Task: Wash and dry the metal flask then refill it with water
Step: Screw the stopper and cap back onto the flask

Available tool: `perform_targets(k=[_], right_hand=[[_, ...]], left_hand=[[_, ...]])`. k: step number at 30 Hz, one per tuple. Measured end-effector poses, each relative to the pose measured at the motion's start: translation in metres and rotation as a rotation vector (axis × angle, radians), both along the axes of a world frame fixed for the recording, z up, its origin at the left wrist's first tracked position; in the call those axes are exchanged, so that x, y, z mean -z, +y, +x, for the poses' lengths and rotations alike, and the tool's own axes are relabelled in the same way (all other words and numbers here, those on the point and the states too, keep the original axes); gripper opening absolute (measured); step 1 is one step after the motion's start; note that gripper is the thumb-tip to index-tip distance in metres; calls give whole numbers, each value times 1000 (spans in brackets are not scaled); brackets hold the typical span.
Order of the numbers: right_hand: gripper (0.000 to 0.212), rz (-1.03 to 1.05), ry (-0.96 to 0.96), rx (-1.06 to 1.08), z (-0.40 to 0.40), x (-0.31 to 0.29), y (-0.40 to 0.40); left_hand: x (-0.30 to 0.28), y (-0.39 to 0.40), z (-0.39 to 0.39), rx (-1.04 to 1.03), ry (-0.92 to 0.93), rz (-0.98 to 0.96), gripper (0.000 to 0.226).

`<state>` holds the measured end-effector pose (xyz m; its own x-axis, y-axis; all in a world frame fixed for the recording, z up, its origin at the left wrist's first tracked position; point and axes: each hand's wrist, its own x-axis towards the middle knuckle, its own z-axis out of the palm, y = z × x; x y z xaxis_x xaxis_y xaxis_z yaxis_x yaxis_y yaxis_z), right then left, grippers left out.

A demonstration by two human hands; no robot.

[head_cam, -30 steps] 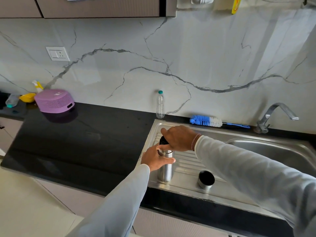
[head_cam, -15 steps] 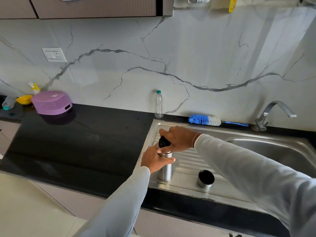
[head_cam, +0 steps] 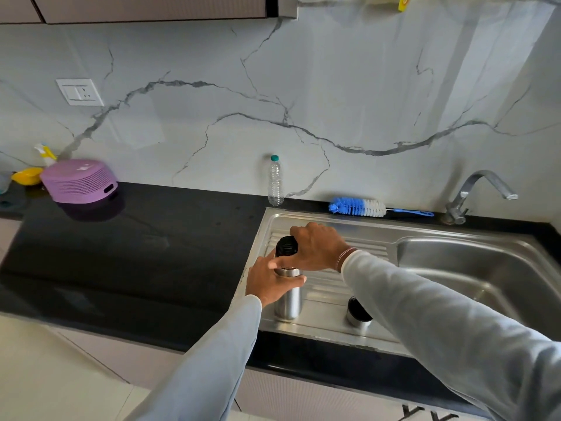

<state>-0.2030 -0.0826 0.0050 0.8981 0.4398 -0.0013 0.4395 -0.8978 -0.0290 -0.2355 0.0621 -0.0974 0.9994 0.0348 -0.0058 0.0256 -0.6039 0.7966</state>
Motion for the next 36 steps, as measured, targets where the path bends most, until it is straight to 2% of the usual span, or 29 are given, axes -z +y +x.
perform_targets(k=[3,5,8,12,15,19,23,26,29,32,36], right_hand=[[81,56,266,-2,12,10,-42],[90,11,380,54,12,31,-78],[103,-33,462,175,0,68,-129],[110,47,515,284,-23,114,-167],[93,189,449,322,-33,144,-172],[66,426,386,332,-40,157,-164],[65,632,345,291,-39,144,-152],[68,766,287,231,-34,111,-135],[63,886,260,177,-30,71,-118],[59,898,219,100,-24,31,-101],[86,756,115,2,-15,-11,-83]], left_hand=[[-2,1,-1,-7,-4,-3,67],[-2,1,-2,-16,3,-16,70],[-1,2,-2,-9,25,-38,62],[2,1,-1,-13,27,-66,56],[3,-1,-2,-12,29,-95,46],[2,0,-2,-1,35,-105,49],[0,-2,-5,-14,44,-102,50],[-2,-3,-6,-29,49,-94,49],[-4,-3,-6,-32,59,-99,52],[-5,-3,-8,-38,62,-109,51],[-6,-3,-9,-32,61,-136,49]])
